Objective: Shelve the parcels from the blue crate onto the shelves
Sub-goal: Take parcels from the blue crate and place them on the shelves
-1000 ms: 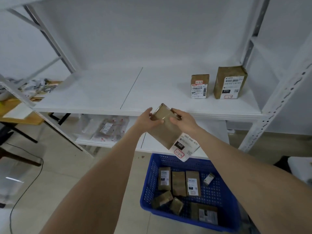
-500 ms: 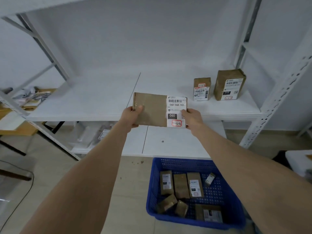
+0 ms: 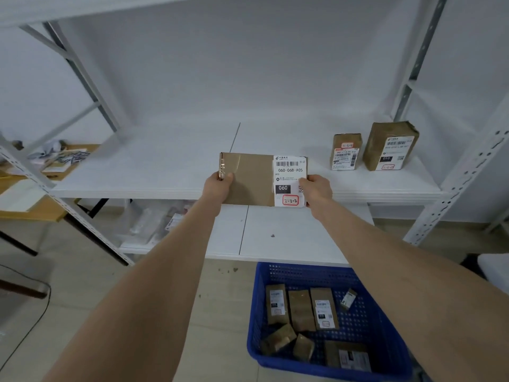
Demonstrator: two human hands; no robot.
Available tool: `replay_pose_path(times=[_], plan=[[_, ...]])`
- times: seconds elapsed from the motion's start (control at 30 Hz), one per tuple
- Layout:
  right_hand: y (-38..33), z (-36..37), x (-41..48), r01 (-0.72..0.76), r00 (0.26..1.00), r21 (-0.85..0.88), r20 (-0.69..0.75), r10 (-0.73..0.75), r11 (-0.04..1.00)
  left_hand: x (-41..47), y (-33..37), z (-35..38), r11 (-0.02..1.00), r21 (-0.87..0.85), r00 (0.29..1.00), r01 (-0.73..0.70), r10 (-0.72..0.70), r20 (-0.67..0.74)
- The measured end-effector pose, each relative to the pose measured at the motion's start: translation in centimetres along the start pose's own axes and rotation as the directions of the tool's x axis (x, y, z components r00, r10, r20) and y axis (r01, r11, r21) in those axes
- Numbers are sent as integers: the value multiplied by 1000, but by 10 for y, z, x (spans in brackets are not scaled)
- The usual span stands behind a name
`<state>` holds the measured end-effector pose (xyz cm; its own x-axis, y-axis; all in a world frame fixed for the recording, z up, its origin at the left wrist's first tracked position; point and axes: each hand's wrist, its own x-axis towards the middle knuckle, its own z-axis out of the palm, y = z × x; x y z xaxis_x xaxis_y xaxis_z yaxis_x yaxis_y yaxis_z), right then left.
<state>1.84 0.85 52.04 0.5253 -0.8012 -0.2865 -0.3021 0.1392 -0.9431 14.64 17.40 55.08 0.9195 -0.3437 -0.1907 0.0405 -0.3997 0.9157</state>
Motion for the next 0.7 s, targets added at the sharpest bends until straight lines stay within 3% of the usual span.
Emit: replay_pose_path(times=[0.37,0.7], plan=[[11,94,-9,-48,998,29,38,47,998,19,-28,-66,982,187,979,-5,43,-200],[-8,195,10,-75,989,93,131,62,993,66,-47,-143,983,152,961,98,-53,-272]])
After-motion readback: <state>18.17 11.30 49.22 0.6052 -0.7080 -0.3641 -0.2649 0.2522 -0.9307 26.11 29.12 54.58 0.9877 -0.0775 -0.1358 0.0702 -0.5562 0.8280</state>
